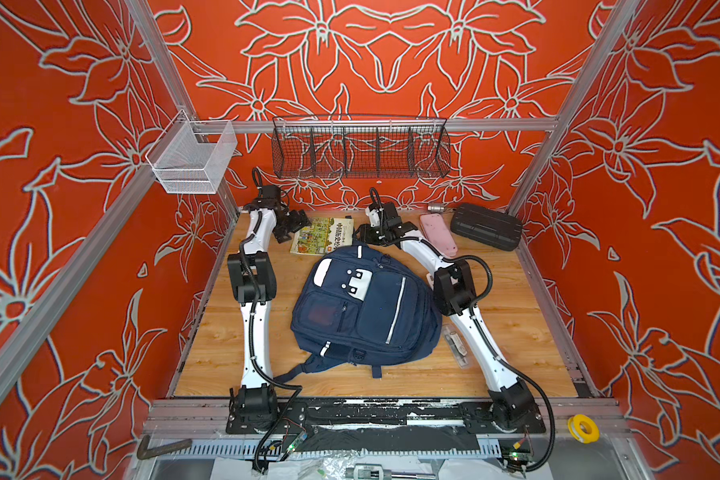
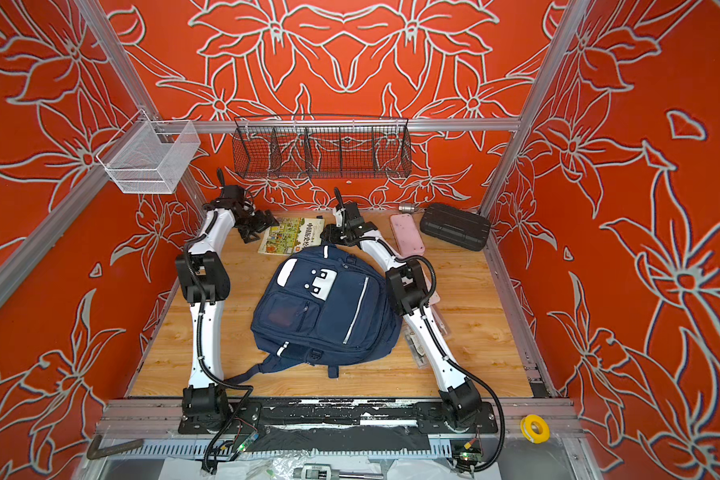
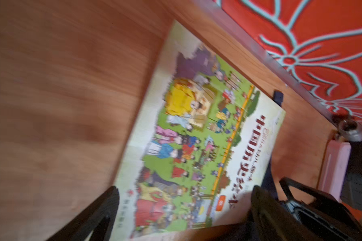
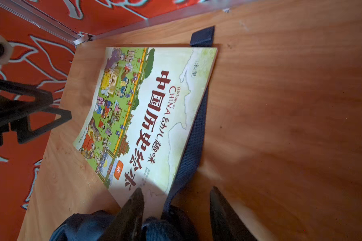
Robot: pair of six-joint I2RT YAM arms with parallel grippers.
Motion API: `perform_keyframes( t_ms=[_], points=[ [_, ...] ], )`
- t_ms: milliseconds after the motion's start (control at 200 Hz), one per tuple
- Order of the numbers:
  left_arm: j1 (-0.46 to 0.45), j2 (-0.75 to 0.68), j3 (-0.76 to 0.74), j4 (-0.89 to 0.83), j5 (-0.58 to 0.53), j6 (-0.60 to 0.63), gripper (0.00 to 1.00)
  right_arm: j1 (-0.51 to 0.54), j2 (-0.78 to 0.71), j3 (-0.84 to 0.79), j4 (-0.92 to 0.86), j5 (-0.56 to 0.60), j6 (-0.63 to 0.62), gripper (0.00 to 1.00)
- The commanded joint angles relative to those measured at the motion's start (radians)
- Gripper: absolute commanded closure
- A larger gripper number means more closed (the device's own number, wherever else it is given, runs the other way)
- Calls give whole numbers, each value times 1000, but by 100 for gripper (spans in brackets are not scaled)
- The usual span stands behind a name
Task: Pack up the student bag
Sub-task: 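Reach the right gripper across to the book's edge near the left gripper, then close the right gripper on the picture book's edge beside the left gripper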
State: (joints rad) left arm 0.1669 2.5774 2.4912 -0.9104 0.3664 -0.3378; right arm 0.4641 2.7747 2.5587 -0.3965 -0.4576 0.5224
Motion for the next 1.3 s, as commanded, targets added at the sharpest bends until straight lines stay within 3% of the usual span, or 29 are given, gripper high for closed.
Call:
perform_keyframes(
  t_ms=[0, 220, 485, 721, 921, 996, 1101, 1161, 1256, 1296],
  points=[
    [25, 19, 11, -30, -28, 62, 3, 29, 3, 24, -38, -11, 42, 48],
    [56, 114, 52, -101, 90, 105, 3, 50, 21, 67, -108, 18, 92, 49],
    [37, 129, 6, -155, 217, 160, 3, 62, 48, 134, -176, 60, 102, 53],
    [29, 117, -54, -156, 368, 151, 3, 57, 63, 161, -255, 49, 189, 58],
    [-21, 112, -73, -195, 373, 174, 3, 53, 65, 161, -292, 21, 206, 56],
    [-39, 123, -57, -225, 360, 183, 3, 39, 48, 165, -362, 69, 201, 56],
    [-44, 112, -96, -198, 361, 167, 2, 22, -26, 19, -285, 71, 215, 55],
    [-44, 103, -118, -173, 366, 152, 0, 18, -22, 18, -289, 59, 215, 56],
    [-44, 87, -115, -149, 376, 137, 8, 16, 15, 94, -334, 42, 205, 55],
    [-44, 78, -111, -141, 371, 134, 17, 16, 19, 104, -335, 36, 205, 55]
  ],
)
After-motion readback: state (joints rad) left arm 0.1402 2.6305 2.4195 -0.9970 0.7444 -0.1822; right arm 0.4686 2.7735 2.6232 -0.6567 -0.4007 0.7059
